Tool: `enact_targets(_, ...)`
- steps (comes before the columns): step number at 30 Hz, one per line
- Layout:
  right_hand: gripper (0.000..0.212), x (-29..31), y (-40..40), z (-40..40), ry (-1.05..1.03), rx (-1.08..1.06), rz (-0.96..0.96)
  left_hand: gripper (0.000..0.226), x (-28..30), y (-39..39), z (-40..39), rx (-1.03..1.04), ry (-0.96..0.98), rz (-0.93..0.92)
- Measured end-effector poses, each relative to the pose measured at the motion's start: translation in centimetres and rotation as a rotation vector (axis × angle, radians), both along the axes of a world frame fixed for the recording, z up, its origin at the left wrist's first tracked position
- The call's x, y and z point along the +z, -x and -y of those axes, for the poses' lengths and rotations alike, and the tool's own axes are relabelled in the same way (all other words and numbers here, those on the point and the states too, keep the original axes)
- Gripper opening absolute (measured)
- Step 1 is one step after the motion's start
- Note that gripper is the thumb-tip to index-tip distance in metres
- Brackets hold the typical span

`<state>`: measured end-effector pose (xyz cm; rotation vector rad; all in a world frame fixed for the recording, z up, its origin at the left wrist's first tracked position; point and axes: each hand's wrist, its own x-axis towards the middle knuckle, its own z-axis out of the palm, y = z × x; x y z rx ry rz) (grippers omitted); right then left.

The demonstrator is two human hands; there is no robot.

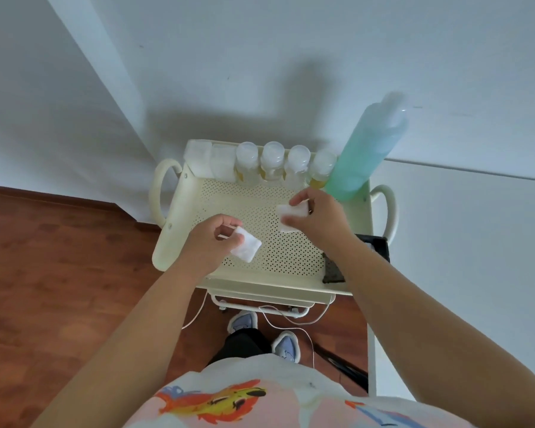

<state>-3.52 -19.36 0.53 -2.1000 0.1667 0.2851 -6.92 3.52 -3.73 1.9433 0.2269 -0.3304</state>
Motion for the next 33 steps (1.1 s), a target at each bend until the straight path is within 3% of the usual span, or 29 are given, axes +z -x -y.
enact_targets(4,0.014,2.5,1.9,5.2,-0.216,-0.232,0.048,0.019,1.0,-0.4,3.3,0.037,0.204,-0.018)
enact_targets(6,0.017,3.1,3.2,7.7,-0.238,-0.278,0.053,0.019,1.4,-0.5,5.0,0.052,0.250,-0.017)
enact_targets(12,0.034,2.8,7.2,12.5,-0.177,-0.204,-0.058,0.023,3.2,-0.8,9.4,-0.056,0.304,-0.009)
enact_targets(17,0.036,2.1,7.8,12.2,-0.201,-0.186,-0.019,0.030,3.9,-0.5,10.8,-0.099,0.316,-0.017)
enact_targets(24,0.029,1.4,7.2,11.1,0.216,-0.124,0.097,0.025,4.1,0.1,10.8,-0.095,0.304,-0.047)
enact_targets(33,0.024,0.6,7.8,10.3,0.572,-0.054,0.296,0.022,4.4,0.6,10.4,-0.073,0.321,-0.061)
